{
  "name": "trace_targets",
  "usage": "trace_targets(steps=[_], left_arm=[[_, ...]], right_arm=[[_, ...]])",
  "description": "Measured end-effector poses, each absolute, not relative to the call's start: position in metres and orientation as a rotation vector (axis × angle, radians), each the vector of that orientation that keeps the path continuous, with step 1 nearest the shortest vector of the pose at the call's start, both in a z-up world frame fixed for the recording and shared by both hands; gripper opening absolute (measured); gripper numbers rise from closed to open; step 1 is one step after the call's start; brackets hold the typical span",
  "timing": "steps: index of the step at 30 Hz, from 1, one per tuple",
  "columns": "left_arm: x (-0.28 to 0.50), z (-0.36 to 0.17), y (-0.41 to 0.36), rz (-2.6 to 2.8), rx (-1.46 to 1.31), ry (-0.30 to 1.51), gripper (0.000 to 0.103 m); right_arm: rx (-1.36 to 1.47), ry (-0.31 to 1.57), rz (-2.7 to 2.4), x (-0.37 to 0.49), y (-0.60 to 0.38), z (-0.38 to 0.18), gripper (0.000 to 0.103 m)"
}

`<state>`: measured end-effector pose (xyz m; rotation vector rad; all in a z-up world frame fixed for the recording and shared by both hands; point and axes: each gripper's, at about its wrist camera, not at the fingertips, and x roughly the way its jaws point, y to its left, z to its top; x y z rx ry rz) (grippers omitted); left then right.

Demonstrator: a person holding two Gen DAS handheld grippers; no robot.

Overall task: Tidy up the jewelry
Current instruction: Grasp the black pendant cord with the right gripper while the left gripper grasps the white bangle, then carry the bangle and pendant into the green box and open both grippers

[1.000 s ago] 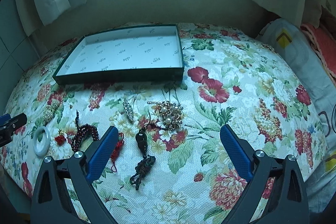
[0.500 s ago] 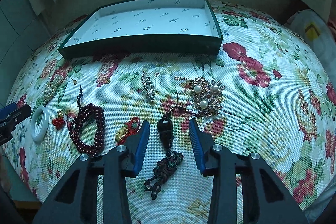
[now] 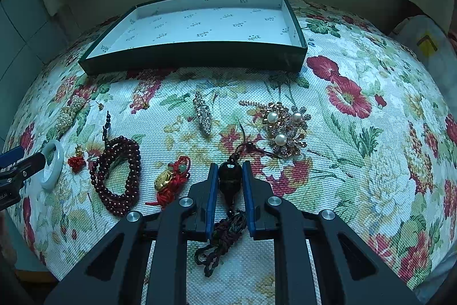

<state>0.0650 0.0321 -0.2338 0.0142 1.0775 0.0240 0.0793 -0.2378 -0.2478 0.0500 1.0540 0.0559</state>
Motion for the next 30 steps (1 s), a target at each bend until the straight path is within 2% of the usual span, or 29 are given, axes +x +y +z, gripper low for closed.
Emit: trace_targets(steps=[16, 27, 29, 30], left_arm=[[0.074, -0.263, 0.028, 0.011, 0.019, 1.12, 0.093], [0.066, -0.264, 0.031, 0.003, -0.002, 1.083, 0.095], [0.063, -0.263, 0.03, 0.0, 0.0, 1.068, 0.089], [0.062, -0.261, 0.028, -0.015, 0.005, 1.058, 0.079]], right_arm=[[0.05, 1.054, 0.061, 0.078, -0.237, -0.25, 0.017], [0.051, 1.053, 0.063, 0.077, -0.237, -0.25, 0.017], [0.052, 1.053, 0.063, 0.077, -0.237, -0.25, 0.017], [0.051, 1.053, 0.063, 0.077, -0.237, -0.25, 0.017]])
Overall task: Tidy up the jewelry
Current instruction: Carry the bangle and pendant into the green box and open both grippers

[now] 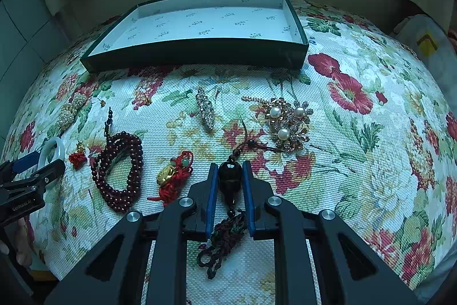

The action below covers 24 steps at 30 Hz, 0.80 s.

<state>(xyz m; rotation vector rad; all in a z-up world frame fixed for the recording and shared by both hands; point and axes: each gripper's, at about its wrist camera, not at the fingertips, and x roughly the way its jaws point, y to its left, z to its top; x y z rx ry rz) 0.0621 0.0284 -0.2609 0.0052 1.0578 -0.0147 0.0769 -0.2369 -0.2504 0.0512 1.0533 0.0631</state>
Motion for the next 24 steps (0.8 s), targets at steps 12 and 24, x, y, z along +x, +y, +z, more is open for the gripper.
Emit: trace_targets(steps=[12, 24], left_arm=[[0.058, -0.256, 0.02, -0.033, 0.026, 1.042, 0.07], [0.058, -0.218, 0.015, -0.063, 0.024, 0.966, 0.07]], right_arm=[[0.074, 1.043, 0.072, 0.072, -0.239, -0.249, 0.017], [0.094, 0.948, 0.088, 0.057, -0.241, -0.212, 0.017]])
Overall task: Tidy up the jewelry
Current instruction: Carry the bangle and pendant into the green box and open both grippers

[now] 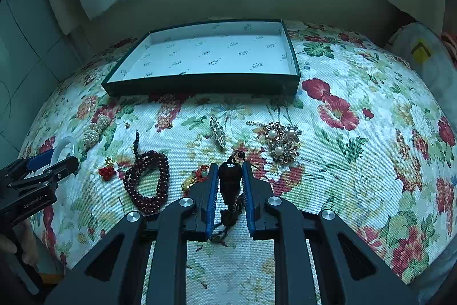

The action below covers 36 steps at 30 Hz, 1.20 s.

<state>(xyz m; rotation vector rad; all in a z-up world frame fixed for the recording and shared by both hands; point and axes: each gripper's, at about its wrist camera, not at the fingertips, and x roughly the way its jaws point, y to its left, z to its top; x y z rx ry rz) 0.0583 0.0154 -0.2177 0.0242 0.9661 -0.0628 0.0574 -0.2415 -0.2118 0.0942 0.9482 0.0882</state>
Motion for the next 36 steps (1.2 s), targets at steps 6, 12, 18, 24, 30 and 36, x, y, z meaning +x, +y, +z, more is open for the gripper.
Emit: trace_targets(steps=[6, 12, 18, 24, 30, 36], left_arm=[[0.067, -0.192, 0.009, -0.091, 0.014, 0.916, 0.07], [0.09, -0.169, -0.003, -0.105, 0.022, 0.854, 0.07], [0.131, -0.153, -0.017, -0.118, 0.031, 0.811, 0.07], [0.175, -0.157, -0.035, -0.112, 0.057, 0.789, 0.07], [0.212, -0.19, -0.048, -0.105, 0.078, 0.834, 0.07], [0.241, -0.226, -0.052, -0.085, 0.087, 0.908, 0.07]], right_arm=[[0.123, 0.868, 0.095, 0.058, -0.248, -0.178, 0.017], [0.133, 0.781, 0.099, 0.079, -0.251, -0.147, 0.017], [0.117, 0.698, 0.081, 0.118, -0.258, -0.129, 0.017], [0.106, 0.678, 0.077, 0.163, -0.267, -0.137, 0.017], [0.085, 0.774, 0.074, 0.201, -0.275, -0.177, 0.017], [0.111, 0.895, 0.08, 0.229, -0.284, -0.222, 0.017]])
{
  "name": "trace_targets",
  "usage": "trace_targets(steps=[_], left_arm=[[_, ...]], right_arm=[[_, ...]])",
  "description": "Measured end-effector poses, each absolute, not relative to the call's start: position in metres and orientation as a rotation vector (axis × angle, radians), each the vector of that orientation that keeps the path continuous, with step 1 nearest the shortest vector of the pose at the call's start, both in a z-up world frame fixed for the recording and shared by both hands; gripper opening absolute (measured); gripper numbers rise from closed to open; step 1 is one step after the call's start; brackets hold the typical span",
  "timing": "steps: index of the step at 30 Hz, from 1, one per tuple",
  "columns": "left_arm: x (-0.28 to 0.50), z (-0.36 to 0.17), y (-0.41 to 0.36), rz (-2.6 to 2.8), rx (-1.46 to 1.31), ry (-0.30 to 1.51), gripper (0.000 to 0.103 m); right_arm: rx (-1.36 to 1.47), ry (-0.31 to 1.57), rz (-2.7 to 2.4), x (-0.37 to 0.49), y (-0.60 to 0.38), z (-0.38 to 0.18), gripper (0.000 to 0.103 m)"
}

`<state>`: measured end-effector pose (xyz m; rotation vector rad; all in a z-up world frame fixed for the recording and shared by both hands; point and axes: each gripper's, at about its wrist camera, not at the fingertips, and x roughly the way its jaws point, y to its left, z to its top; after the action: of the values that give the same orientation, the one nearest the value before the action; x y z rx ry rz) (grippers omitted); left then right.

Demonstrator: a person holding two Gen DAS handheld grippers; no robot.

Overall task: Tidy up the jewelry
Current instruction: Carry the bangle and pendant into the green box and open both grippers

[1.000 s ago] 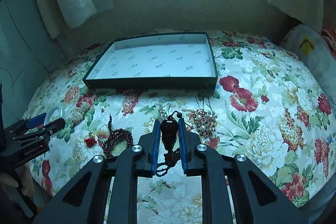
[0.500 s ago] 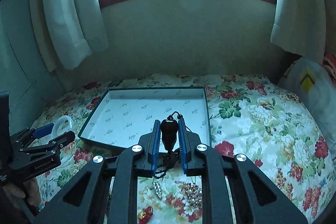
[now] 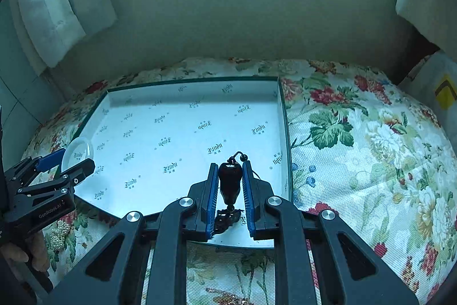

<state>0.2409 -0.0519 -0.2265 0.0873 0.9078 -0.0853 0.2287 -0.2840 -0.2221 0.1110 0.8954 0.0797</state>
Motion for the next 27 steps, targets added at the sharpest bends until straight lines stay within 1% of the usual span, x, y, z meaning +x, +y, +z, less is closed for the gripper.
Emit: trace_targets(steps=[5, 14, 15, 16, 17, 18, 20, 27], left_arm=[[0.255, -0.241, -0.054, -0.076, 0.085, 0.936, 0.071], [0.267, -0.257, -0.054, -0.061, 0.072, 0.979, 0.072], [0.267, -0.256, -0.055, -0.054, 0.08, 0.972, 0.075], [0.267, -0.256, -0.055, -0.052, 0.087, 0.966, 0.081], [0.267, -0.255, -0.056, -0.054, 0.09, 0.96, 0.082], [0.267, -0.254, -0.056, -0.054, 0.092, 0.956, 0.082], [0.266, -0.251, -0.055, -0.052, 0.093, 0.954, 0.083], [0.246, -0.23, -0.05, -0.066, 0.069, 0.935, 0.084]], right_arm=[[0.1, 0.933, 0.072, 0.245, -0.284, -0.241, 0.017], [0.118, 0.953, 0.065, 0.258, -0.286, -0.252, 0.018], [0.116, 0.954, 0.064, 0.259, -0.286, -0.253, 0.02], [0.117, 0.956, 0.065, 0.259, -0.286, -0.254, 0.021], [0.121, 0.958, 0.066, 0.259, -0.286, -0.254, 0.028], [0.127, 0.954, 0.064, 0.259, -0.286, -0.254, 0.039], [0.13, 0.934, 0.059, 0.257, -0.286, -0.249, 0.045], [0.159, 0.878, 0.068, 0.232, -0.283, -0.219, 0.045]])
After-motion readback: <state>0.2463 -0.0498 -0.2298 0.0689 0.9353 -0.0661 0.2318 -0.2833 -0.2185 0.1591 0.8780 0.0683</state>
